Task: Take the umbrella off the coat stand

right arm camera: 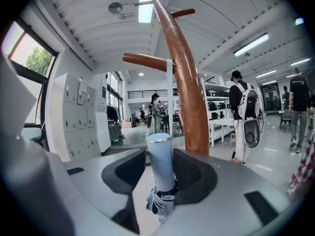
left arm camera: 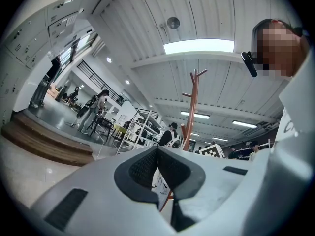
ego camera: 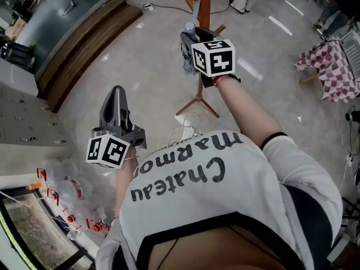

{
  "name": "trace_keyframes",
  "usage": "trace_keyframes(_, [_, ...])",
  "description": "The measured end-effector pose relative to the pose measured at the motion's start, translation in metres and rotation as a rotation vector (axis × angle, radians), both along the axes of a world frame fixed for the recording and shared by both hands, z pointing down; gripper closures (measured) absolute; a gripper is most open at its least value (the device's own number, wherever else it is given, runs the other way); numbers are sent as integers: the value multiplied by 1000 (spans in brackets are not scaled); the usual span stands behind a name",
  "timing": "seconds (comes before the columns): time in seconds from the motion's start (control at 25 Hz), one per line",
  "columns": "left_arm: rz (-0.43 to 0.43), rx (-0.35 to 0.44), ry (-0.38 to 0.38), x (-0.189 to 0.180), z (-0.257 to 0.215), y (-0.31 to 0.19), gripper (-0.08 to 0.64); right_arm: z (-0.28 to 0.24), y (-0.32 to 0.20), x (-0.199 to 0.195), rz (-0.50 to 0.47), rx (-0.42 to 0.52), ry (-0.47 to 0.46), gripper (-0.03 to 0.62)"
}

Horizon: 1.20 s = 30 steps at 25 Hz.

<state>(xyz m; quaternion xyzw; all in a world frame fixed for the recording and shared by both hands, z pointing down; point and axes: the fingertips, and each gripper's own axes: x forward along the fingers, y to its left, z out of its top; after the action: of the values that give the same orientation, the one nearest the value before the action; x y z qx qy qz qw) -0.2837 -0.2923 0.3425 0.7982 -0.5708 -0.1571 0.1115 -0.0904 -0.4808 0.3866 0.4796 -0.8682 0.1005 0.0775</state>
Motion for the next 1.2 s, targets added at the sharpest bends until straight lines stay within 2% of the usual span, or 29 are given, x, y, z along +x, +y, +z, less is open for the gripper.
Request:
trace_keyframes(0.24, [-4,9,5,0,-3,3,538,1,-2,2,47,-4,-6,408])
trace_keyframes(0.76, [-5,16,14,0,-6,8,538,7,3,5,42,16,39,428])
trace_keyframes(1.04, [8,22,11,2,-8,6,538,6,10,9,34,3,34,431])
trace_keyframes(1.2, [11,22,16,3,-8,6,538,5,15,10,37,-15,-2,431])
